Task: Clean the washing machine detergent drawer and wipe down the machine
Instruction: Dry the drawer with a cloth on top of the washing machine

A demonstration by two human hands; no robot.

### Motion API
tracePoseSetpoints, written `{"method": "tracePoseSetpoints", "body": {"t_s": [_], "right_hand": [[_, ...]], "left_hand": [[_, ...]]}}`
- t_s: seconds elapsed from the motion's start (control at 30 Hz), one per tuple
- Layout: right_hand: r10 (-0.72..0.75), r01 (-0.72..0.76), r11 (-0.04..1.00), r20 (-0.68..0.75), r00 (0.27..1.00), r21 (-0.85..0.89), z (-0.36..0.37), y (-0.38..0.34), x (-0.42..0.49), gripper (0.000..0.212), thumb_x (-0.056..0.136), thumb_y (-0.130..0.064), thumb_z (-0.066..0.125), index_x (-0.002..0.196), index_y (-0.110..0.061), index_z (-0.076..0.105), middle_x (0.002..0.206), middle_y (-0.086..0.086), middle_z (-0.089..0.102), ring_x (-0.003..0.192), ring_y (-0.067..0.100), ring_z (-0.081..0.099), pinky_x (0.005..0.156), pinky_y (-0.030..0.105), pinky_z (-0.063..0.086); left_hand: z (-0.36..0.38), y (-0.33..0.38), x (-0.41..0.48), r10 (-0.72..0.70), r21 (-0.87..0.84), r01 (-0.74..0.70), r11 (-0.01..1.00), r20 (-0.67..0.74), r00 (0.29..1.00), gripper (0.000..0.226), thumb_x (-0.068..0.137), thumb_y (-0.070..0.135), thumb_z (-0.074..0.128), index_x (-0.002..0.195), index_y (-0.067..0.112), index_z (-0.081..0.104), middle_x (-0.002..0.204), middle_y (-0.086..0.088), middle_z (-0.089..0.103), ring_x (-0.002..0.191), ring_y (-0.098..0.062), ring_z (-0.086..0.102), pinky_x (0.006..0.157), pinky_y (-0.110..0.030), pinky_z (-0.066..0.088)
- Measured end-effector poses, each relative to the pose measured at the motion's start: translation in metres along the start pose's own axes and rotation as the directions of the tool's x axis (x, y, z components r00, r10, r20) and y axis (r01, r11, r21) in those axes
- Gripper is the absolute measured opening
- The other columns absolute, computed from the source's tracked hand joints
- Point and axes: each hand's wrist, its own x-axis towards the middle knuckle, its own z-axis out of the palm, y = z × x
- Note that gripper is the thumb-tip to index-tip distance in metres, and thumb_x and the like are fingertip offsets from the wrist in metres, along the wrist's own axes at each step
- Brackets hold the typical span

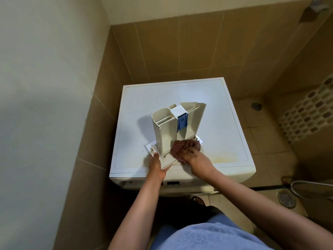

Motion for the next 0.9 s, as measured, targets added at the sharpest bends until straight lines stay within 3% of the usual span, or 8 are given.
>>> {"method": "tracePoseSetpoints", "body": {"t_s": [0.13, 0.23, 0.33, 0.47, 0.57, 0.63, 0.73, 0.9], "right_hand": [[0.208, -0.204, 0.971, 0.022, 0.978, -0.128, -0.012, 0.025, 0.004, 0.06, 0.089, 0.0, 0.038, 0.147, -0.016, 0.032, 0.15, 0.004, 0.038, 0.144, 0.028, 0.023, 0.099, 0.04, 0.044], [0.338, -0.338, 0.941, -0.006, 0.941, -0.028, 0.0, -0.001, 0.012, 0.056, 0.092, -0.007, 0.038, 0.145, -0.023, 0.035, 0.148, 0.011, 0.038, 0.131, 0.038, 0.038, 0.099, 0.043, 0.043], [0.212, -0.212, 0.977, -0.01, 0.977, -0.007, 0.015, -0.048, 0.018, 0.047, 0.087, -0.008, 0.046, 0.134, -0.005, 0.047, 0.133, 0.018, 0.052, 0.119, 0.039, 0.042, 0.097, 0.037, 0.038], [0.07, -0.069, 0.997, 0.009, 0.998, -0.02, 0.019, -0.079, 0.012, 0.051, 0.069, -0.002, 0.053, 0.118, 0.01, 0.055, 0.108, 0.025, 0.063, 0.107, 0.044, 0.049, 0.084, 0.045, 0.049], [-0.152, 0.148, 0.985, -0.048, 0.987, -0.086, 0.014, -0.051, 0.01, 0.038, 0.075, -0.018, 0.053, 0.109, -0.005, 0.064, 0.1, 0.009, 0.069, 0.094, 0.029, 0.057, 0.076, 0.036, 0.053], [-0.22, 0.214, 0.966, -0.025, 0.975, -0.143, 0.0, -0.028, 0.012, 0.032, 0.082, -0.032, 0.048, 0.107, -0.02, 0.065, 0.104, -0.005, 0.07, 0.094, 0.02, 0.058, 0.074, 0.034, 0.049], [-0.214, 0.187, 0.946, -0.078, 0.974, -0.264, -0.021, 0.001, 0.02, 0.03, 0.089, -0.039, 0.043, 0.105, -0.026, 0.065, 0.106, -0.008, 0.069, 0.099, 0.017, 0.061, 0.081, 0.038, 0.049], [-0.1, 0.03, 0.935, -0.182, 0.978, -0.354, -0.041, 0.035, 0.031, 0.029, 0.09, -0.029, 0.04, 0.092, -0.025, 0.068, 0.086, -0.007, 0.067, 0.084, 0.019, 0.064, 0.086, 0.036, 0.035]], "left_hand": [[-0.001, 0.006, -0.002, -0.008, 0.006, 0.008, 1.0, 0.016, 1.0, 0.03, 0.104, 0.019, 0.036, 0.132, 0.019, 0.047, 0.123, -0.015, 0.056, 0.104, -0.035, 0.056, 0.071, -0.052, 0.052], [0.004, 0.006, -0.006, 0.001, 0.0, -0.001, 1.0, 0.035, 0.999, 0.025, 0.105, 0.018, 0.034, 0.126, 0.022, 0.046, 0.119, -0.014, 0.055, 0.102, -0.034, 0.056, 0.073, -0.052, 0.051], [0.007, 0.0, -0.007, 0.007, -0.007, -0.007, 1.0, 0.027, 1.0, 0.028, 0.105, 0.017, 0.03, 0.129, 0.018, 0.046, 0.112, -0.014, 0.059, 0.088, -0.029, 0.06, 0.068, -0.043, 0.05], [0.005, -0.002, -0.002, -0.049, -0.044, 0.048, 0.998, -0.014, 0.999, 0.034, 0.104, 0.019, 0.031, 0.129, 0.007, 0.051, 0.098, -0.013, 0.064, 0.079, -0.026, 0.062, 0.06, -0.034, 0.049], [0.004, 0.003, -0.006, -0.066, -0.047, 0.064, 0.997, -0.029, 0.997, 0.022, 0.105, 0.013, 0.03, 0.113, 0.007, 0.049, 0.085, -0.013, 0.058, 0.073, -0.025, 0.056, 0.07, -0.04, 0.049], [0.005, 0.006, -0.008, -0.082, -0.062, 0.081, 0.995, -0.019, 0.996, 0.02, 0.104, 0.008, 0.03, 0.112, 0.005, 0.047, 0.086, -0.016, 0.057, 0.075, -0.028, 0.056, 0.077, -0.047, 0.049], [0.007, 0.015, -0.011, -0.075, -0.051, 0.075, 0.996, 0.005, 0.997, 0.022, 0.102, 0.002, 0.032, 0.115, 0.001, 0.05, 0.09, -0.021, 0.061, 0.079, -0.034, 0.06, 0.079, -0.051, 0.051], [0.0, 0.041, -0.006, -0.071, -0.037, 0.072, 0.997, 0.051, 0.996, 0.024, 0.099, -0.002, 0.038, 0.119, 0.002, 0.053, 0.099, -0.022, 0.063, 0.086, -0.038, 0.062, 0.081, -0.053, 0.051]]}}
